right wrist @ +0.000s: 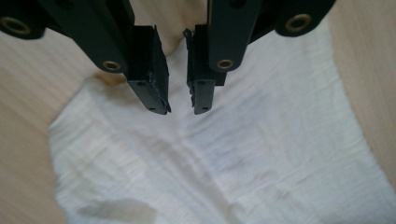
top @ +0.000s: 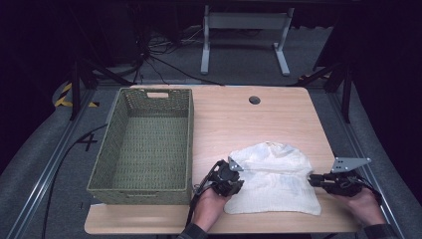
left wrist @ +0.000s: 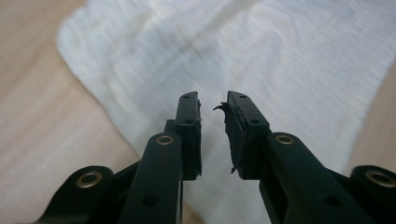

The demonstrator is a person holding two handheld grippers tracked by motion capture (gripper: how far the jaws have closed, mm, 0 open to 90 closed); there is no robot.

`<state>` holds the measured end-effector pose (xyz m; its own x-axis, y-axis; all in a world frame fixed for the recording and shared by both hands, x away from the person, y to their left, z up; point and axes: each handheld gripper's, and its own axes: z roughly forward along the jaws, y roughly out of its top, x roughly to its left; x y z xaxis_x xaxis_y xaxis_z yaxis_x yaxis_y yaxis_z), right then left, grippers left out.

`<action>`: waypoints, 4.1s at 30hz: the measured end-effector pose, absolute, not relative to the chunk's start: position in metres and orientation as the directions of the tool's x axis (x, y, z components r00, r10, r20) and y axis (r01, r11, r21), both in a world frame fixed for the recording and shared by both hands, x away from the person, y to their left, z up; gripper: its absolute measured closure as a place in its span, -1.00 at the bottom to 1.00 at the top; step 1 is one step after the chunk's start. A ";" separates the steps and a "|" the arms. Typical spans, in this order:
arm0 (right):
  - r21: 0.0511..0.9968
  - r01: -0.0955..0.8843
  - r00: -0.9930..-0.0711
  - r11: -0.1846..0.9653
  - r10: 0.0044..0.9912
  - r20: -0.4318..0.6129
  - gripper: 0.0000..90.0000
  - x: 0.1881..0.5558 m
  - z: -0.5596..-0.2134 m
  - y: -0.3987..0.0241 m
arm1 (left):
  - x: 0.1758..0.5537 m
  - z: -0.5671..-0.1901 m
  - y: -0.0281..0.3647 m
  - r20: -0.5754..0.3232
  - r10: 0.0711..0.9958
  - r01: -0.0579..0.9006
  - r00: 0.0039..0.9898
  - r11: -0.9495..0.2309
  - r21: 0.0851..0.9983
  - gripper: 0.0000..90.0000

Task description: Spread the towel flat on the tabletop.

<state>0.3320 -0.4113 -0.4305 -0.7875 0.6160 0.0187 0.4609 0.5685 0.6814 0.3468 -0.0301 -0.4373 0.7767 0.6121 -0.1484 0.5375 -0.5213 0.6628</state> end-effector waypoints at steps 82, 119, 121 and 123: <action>0.687 0.410 -0.822 0.600 0.570 -0.008 0.70 0.345 -0.424 -0.382 | 0.361 -0.420 -0.031 -0.021 0.566 0.406 0.824 -0.564 0.719 0.64; 0.735 0.426 -0.808 0.528 0.587 0.046 0.96 0.398 -0.425 -0.392 | 0.382 -0.428 -0.025 -0.013 0.640 0.446 0.769 -0.522 0.727 0.96; 0.750 0.416 -0.799 0.514 0.601 0.032 0.96 0.397 -0.420 -0.397 | 0.383 -0.426 -0.022 -0.009 0.661 0.453 0.750 -0.504 0.735 0.96; 0.757 0.412 -0.794 0.506 0.608 0.026 0.96 0.397 -0.418 -0.399 | 0.384 -0.425 -0.021 -0.013 0.668 0.458 0.744 -0.496 0.738 0.96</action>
